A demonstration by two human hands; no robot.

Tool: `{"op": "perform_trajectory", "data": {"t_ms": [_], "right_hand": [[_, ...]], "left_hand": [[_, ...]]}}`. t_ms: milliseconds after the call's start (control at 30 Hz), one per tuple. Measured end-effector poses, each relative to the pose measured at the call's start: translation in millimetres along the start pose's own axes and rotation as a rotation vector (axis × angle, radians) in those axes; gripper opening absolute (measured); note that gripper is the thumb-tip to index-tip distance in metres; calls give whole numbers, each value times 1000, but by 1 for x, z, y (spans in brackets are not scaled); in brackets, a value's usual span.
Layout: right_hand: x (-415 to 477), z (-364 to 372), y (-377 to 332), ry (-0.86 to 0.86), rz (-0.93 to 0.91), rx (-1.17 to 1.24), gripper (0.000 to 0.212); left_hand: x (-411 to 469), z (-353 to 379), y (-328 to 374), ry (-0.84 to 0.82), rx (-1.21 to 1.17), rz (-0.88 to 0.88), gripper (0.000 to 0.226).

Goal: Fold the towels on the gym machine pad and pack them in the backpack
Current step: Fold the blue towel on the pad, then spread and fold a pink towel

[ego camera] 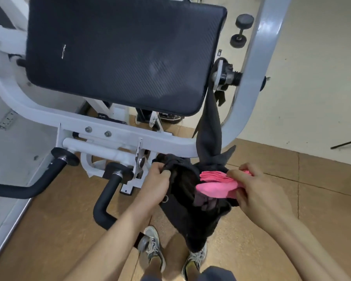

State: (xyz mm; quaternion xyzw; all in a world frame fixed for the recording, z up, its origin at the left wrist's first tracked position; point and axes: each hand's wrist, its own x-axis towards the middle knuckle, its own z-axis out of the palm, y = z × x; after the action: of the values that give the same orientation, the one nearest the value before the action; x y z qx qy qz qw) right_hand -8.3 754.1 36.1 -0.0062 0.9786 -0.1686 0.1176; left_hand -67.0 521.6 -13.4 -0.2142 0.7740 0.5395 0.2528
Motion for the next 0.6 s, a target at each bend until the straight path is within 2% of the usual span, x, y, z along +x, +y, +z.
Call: {"op": "perform_trajectory", "data": {"t_ms": [100,233,300,400,533,600], "right_hand": [[-13,-21,-2,-74,-13,212,35],[-32,-46,-18,-126,-62,710,38],[-34,-35,-34,-120,-82,822,42],[-23,17,-45,-70,-69,654,31],[-13,65,-42,-63,-70,171,31],[-10,67,-36,-1,-50,40,24]], "left_hand": [[-36,-9,23,39,13,54,14],[-60,-20,40,66,145,137,27],[-69,-23,45,54,218,183,41],[-78,-26,49,74,303,215,41],[-83,-32,57,67,376,266,36],[-88,-36,61,47,507,318,31]]}}
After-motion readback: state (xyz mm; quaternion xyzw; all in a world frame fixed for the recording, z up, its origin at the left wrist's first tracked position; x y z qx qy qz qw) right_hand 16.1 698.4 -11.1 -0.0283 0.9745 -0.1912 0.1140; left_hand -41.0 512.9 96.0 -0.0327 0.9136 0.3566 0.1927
